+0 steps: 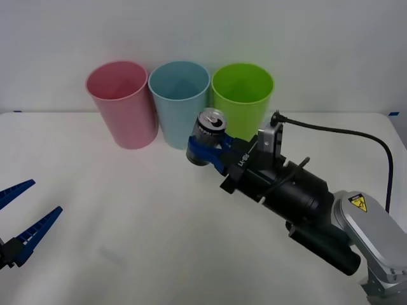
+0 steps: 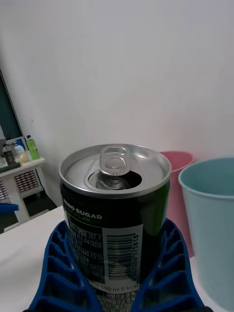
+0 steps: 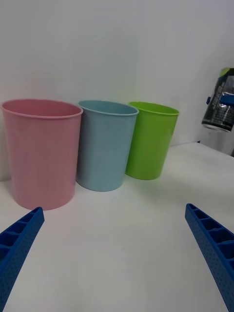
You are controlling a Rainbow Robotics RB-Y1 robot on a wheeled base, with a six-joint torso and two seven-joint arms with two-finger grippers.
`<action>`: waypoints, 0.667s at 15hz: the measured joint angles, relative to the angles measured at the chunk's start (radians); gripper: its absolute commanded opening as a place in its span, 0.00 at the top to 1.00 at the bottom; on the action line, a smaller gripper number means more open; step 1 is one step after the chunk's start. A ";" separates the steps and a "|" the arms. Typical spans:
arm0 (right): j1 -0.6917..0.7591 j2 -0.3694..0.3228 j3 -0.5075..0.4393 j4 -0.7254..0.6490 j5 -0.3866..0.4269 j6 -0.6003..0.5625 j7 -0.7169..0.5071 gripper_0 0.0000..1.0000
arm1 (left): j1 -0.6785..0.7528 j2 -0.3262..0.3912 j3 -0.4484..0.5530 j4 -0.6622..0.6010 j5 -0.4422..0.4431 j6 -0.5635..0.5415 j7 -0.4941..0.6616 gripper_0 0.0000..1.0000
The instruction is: Grasp the object on the table and drop it into the matching bin: aluminum can to the light blue bin, PET bottle to the pink bin.
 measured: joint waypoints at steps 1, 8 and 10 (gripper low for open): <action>-0.031 0.008 0.011 0.000 0.030 0.045 -0.033 1.00 | 0.000 0.000 0.000 0.000 0.000 0.000 0.000 0.00; -0.274 0.105 0.046 0.166 0.119 0.237 -0.133 1.00 | 0.000 0.000 0.000 0.000 0.000 0.000 0.000 0.00; -0.357 0.155 0.021 0.269 0.139 0.257 -0.130 1.00 | 0.000 0.000 0.000 0.000 0.000 0.000 0.000 0.00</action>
